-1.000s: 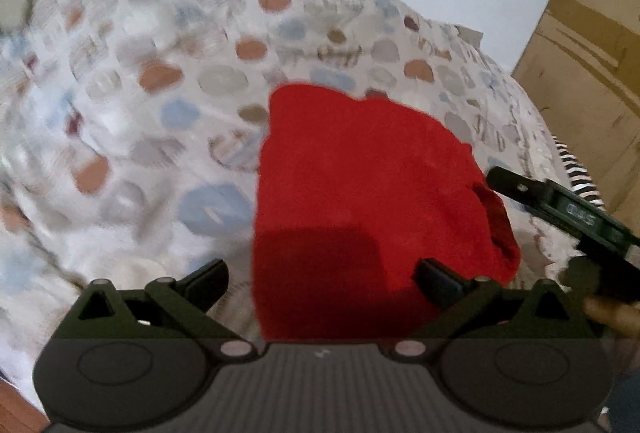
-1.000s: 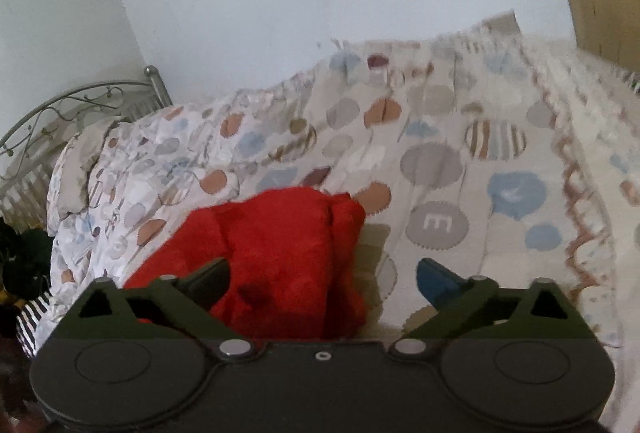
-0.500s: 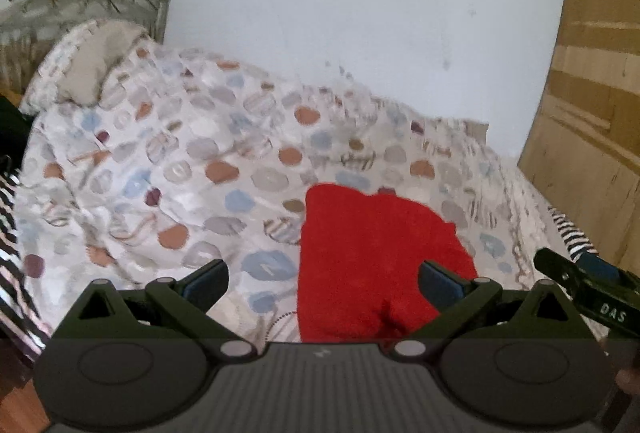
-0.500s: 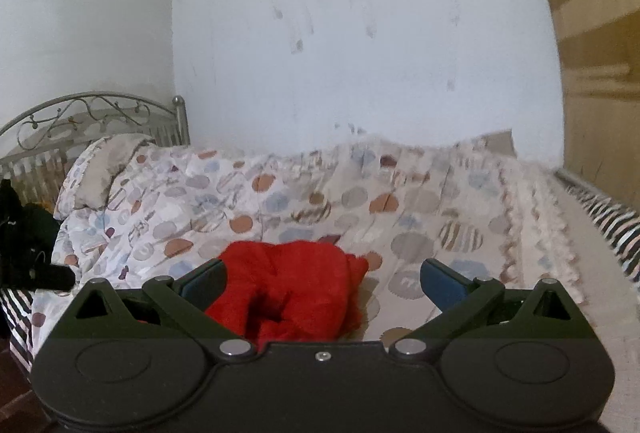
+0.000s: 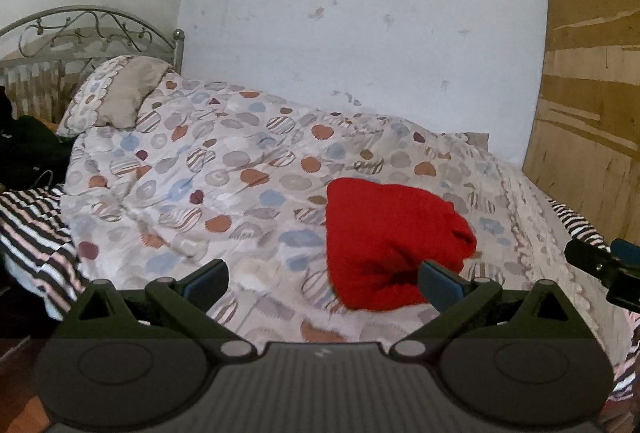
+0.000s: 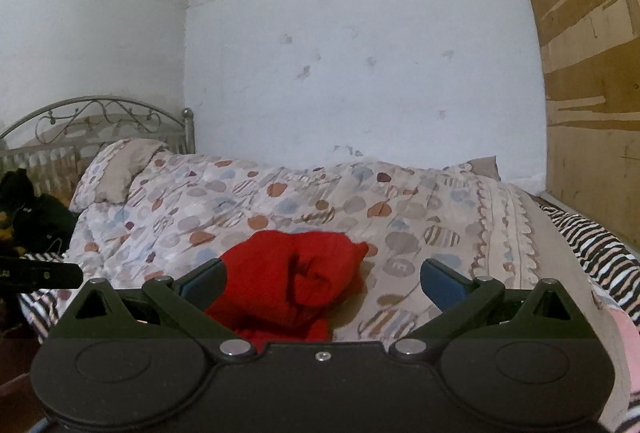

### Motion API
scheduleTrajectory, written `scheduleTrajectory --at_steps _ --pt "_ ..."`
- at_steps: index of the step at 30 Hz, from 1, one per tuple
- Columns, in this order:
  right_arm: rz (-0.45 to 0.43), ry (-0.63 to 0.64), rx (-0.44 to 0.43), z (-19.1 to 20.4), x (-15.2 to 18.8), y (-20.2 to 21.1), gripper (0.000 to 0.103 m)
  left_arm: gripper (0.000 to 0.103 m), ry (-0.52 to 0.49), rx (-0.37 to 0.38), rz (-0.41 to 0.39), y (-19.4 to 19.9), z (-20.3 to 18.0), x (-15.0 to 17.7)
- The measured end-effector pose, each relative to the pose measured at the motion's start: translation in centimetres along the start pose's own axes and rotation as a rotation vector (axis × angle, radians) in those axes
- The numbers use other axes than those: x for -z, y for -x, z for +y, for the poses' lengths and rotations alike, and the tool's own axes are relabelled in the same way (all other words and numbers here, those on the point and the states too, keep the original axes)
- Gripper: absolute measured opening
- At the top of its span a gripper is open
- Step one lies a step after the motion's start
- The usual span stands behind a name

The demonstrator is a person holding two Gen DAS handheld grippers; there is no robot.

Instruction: Fold small clothes

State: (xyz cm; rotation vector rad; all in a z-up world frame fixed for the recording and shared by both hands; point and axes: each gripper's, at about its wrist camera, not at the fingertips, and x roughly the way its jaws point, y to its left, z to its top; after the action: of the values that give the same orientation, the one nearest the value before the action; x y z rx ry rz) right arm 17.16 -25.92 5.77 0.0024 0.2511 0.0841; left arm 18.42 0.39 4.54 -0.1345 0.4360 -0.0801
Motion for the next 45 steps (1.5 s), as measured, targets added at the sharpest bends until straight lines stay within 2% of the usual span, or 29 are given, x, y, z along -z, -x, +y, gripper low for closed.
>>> scheduleTrajectory --at_steps 9,14,22,26,34,45 --pt "-0.006 0.01 -0.021 1.5 3.1 5.0 0.103 0.103 -0.021 -0.051 -0.023 4.0 0.5 3.6" --pt "-0.038 0.023 -0.02 2.2 3.9 7.6 0.103 0.103 -0.02 -0.071 -0.044 6.1 0.4 4.6" --pt "-0.04 -0.003 -0.052 2.6 4.3 11.2 0.103 0.103 -0.055 -0.05 -0.097 9.6 -0.4 6.1" --pt "-0.004 0.006 -0.049 2.9 4.8 12.1 0.103 0.103 -0.061 -0.049 -0.1 10.5 -0.6 7.0" --pt "-0.004 0.007 -0.071 3.4 5.3 12.4 0.103 0.103 -0.008 -0.059 -0.088 10.5 0.4 8.4" --pt "0.01 -0.026 -0.061 3.0 5.7 12.6 0.103 0.103 -0.033 -0.093 -0.088 10.7 0.5 9.0"
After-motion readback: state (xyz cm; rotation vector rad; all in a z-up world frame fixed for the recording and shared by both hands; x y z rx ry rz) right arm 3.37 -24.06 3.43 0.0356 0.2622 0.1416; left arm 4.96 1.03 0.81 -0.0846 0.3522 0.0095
